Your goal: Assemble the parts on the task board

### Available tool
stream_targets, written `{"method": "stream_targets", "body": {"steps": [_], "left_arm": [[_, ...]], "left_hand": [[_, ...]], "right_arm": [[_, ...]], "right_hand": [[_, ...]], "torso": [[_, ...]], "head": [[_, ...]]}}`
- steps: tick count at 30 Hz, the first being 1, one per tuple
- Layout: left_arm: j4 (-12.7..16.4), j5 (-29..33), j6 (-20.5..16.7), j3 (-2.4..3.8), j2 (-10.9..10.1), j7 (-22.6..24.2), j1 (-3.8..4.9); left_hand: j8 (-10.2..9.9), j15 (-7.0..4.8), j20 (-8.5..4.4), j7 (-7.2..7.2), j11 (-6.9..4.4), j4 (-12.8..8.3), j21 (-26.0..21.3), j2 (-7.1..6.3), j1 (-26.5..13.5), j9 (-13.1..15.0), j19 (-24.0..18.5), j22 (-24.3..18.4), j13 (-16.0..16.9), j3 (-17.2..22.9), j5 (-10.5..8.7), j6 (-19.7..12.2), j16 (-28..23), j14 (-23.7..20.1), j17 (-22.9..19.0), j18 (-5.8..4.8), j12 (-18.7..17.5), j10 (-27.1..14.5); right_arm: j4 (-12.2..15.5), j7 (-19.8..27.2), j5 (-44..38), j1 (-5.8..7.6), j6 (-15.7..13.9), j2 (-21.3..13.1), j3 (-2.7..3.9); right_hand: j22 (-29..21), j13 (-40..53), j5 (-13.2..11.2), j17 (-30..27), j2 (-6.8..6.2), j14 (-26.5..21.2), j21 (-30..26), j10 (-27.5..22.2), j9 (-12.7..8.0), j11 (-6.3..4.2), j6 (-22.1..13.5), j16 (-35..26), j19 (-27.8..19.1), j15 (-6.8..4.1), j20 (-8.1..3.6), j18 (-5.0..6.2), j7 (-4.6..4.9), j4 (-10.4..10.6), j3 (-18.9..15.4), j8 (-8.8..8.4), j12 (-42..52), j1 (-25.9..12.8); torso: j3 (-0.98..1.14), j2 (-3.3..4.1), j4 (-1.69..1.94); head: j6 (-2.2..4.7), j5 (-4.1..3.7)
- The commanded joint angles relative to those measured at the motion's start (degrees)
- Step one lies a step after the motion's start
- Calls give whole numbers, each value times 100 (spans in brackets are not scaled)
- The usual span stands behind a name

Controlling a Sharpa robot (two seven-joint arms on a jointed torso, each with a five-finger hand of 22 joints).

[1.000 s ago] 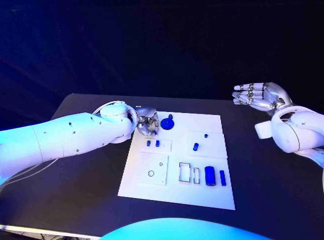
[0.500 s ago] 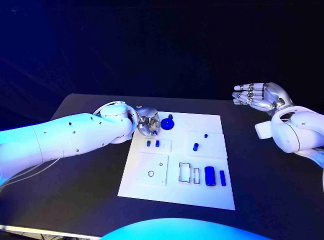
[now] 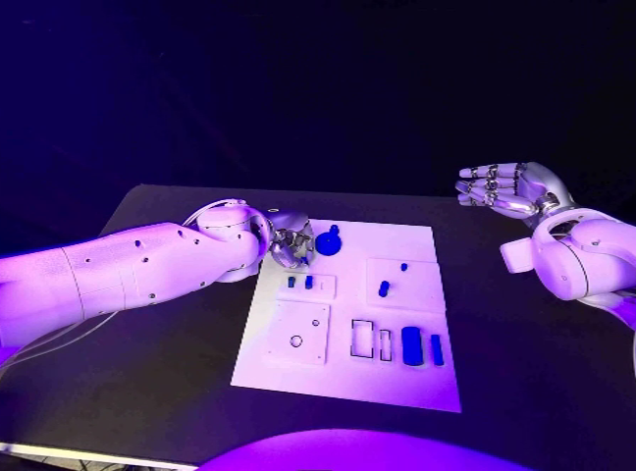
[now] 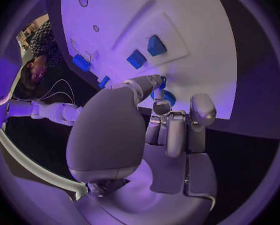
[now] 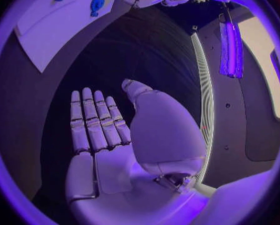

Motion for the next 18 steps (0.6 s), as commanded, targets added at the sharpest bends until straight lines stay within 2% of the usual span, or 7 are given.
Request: {"method": "stream_targets", "body": {"steps": [1,18], "left_arm": [[14,42,127,-9,15,55,-8],[18,56,63,-15,21,94,-8]], "left_hand": [[18,-10,20,35,11,5,-24,21,-47,4,-12,-8,-4,31,16,0,0,221,641,-58,-13,-41],[1,-1,25,45,20,-5,-27,12,-50,18,-15,-10,-30,46,15,-31,-4,216,632,-58,-46,-40]], "right_arm": [[11,68,-28,-2,45,-2,2],[16,66,-28,-2,45,-2,2]], "right_hand": [[-6,-1,-15,-7,32,37,20,17,-9,-2,44,-23,-13,8,-2,-17,446,-15,-12,-32,-17,-28],[-20,-1,-15,-16,34,37,19,16,-10,-2,59,-23,-26,8,-2,-18,446,-14,-15,-34,-16,-36]], "torso": [[1,0,0],[0,3,1]], "head": [[1,-3],[5,-11]]}}
